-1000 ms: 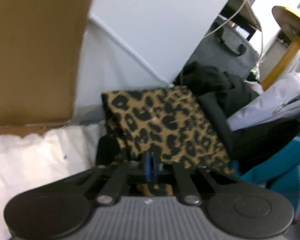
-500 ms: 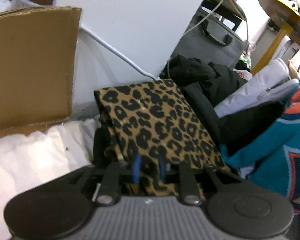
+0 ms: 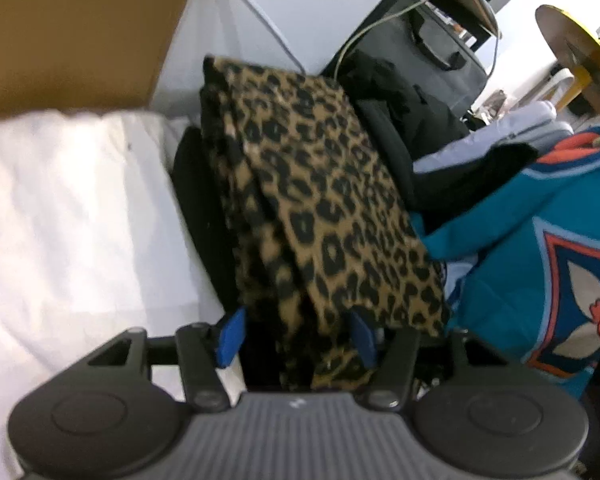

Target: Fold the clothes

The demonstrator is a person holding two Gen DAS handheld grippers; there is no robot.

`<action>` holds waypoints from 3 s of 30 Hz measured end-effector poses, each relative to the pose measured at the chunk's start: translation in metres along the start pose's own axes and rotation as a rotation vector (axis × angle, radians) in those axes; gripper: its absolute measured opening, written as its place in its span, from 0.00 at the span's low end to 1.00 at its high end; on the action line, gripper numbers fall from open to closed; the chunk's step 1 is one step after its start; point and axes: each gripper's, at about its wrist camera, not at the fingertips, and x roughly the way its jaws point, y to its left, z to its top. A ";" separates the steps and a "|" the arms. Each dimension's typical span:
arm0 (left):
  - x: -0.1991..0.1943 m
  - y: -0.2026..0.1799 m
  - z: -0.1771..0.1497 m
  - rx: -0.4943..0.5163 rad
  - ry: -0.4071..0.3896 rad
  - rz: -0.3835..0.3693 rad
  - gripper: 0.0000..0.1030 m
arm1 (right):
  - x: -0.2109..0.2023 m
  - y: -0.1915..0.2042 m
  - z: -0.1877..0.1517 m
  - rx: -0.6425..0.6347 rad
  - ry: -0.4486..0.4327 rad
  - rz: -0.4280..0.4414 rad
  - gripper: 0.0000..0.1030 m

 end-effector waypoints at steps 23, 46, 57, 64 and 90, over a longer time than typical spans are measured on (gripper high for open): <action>0.009 0.012 -0.069 -0.048 0.075 -0.093 0.06 | -0.007 0.005 -0.037 0.036 0.121 0.118 0.43; -0.025 0.020 -0.074 -0.093 0.047 -0.108 0.03 | 0.011 -0.015 -0.040 0.165 0.169 0.229 0.29; -0.047 0.011 -0.064 -0.088 0.075 0.006 0.30 | -0.019 -0.005 -0.036 0.117 0.193 0.157 0.24; -0.085 -0.005 -0.040 -0.010 0.068 0.125 0.65 | -0.045 -0.002 -0.014 0.109 0.170 0.123 0.59; -0.311 -0.071 0.003 -0.019 0.000 0.266 0.95 | -0.213 0.066 0.089 0.011 0.158 0.082 0.94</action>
